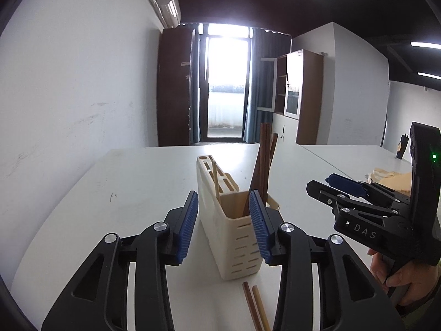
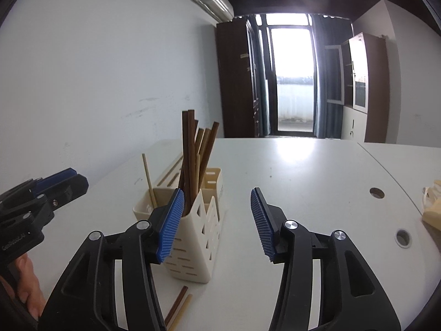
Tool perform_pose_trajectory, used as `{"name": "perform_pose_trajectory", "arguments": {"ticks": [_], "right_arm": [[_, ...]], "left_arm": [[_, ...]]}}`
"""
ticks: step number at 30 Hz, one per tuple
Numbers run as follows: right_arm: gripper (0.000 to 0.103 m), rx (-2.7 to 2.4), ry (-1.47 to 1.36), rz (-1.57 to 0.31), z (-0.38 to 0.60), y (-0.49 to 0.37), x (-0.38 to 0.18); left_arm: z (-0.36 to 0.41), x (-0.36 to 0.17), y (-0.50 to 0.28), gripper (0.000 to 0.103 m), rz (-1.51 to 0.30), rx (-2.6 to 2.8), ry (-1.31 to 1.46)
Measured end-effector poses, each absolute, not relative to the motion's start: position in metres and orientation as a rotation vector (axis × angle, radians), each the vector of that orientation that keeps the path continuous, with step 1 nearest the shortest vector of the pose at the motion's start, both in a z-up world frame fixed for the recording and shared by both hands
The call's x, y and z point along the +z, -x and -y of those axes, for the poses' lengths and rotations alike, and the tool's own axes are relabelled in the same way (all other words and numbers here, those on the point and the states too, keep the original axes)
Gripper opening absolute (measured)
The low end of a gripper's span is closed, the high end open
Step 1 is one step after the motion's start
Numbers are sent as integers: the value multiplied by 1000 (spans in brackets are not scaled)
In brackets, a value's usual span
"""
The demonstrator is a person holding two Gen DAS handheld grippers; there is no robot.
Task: Organize utensils
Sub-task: 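Move both tools down toward the last two chopsticks beside the holder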
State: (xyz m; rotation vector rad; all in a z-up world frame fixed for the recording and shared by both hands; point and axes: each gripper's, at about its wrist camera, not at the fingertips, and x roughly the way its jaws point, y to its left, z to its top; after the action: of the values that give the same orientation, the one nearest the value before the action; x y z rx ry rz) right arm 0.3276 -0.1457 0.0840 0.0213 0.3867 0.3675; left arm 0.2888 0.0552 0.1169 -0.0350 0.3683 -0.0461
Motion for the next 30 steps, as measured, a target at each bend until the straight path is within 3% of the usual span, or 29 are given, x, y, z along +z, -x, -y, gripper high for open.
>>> {"name": "perform_pose_trajectory", "arguments": {"ticks": [8,10,30], "right_arm": [[56,374,11,-518,128,-310,56],[60,370,26,-559,122,-307,48],[60,309,57,-932,96,-324,-17]], "left_arm": [[-65,92,-282,48,-475,-55,57],[-65,87,-279,49,-487,-52,63],[-85,37,-271,54,-595,-78,116]]}}
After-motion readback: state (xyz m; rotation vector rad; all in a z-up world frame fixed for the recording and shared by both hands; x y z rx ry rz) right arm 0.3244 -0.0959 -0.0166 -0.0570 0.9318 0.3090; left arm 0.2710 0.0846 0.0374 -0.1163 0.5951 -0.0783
